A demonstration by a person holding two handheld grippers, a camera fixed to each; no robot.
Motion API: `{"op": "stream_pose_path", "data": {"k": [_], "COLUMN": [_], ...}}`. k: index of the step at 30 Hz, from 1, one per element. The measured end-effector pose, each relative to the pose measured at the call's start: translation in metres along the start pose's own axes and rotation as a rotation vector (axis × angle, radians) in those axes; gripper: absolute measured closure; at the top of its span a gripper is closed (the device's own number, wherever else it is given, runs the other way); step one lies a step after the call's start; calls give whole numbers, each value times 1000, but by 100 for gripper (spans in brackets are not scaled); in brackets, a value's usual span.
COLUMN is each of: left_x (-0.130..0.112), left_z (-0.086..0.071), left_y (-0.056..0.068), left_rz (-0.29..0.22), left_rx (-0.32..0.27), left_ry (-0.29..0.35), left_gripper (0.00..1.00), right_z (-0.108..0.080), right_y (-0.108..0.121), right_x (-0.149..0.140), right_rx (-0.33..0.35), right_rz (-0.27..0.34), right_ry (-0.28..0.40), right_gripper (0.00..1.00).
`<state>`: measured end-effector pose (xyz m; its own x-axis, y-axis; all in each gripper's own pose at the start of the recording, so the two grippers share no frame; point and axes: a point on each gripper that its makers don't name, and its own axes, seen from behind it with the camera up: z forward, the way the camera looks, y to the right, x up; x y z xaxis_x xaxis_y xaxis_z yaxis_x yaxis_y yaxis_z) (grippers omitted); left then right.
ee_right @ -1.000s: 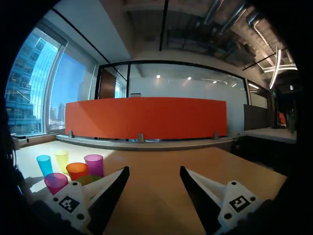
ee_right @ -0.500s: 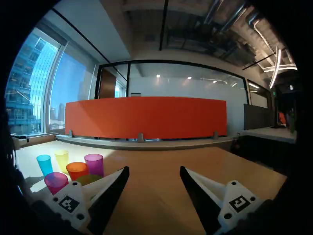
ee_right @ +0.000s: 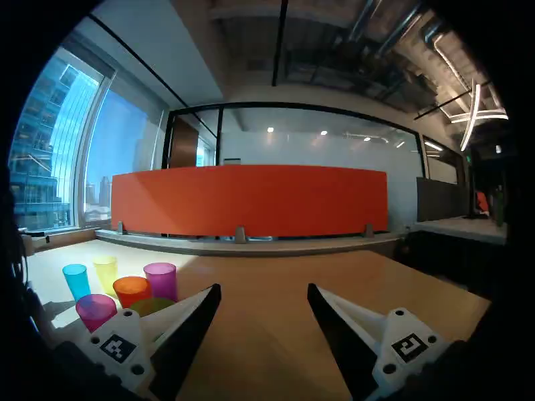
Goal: Pour water
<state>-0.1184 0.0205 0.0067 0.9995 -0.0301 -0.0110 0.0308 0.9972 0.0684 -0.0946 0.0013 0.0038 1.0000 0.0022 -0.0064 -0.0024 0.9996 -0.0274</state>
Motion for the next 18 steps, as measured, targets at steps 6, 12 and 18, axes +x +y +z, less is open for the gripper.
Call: {"op": "stream_pose_path", "data": {"k": [6, 12, 18], "left_x": [0, 0, -1], "left_z": [0, 0, 0], "left_y": [0, 0, 0], "left_rz": [0, 0, 0], "left_rx": [0, 0, 0], "left_ry": [0, 0, 0], "left_gripper": [15, 15, 15], "right_z": [-5, -3, -3], "right_y": [-4, -1, -1], "right_x": [0, 0, 0], "right_rx": [0, -4, -1], "right_rz": [0, 0, 0], "right_ry": [0, 0, 0], "right_gripper": [0, 0, 0]}}
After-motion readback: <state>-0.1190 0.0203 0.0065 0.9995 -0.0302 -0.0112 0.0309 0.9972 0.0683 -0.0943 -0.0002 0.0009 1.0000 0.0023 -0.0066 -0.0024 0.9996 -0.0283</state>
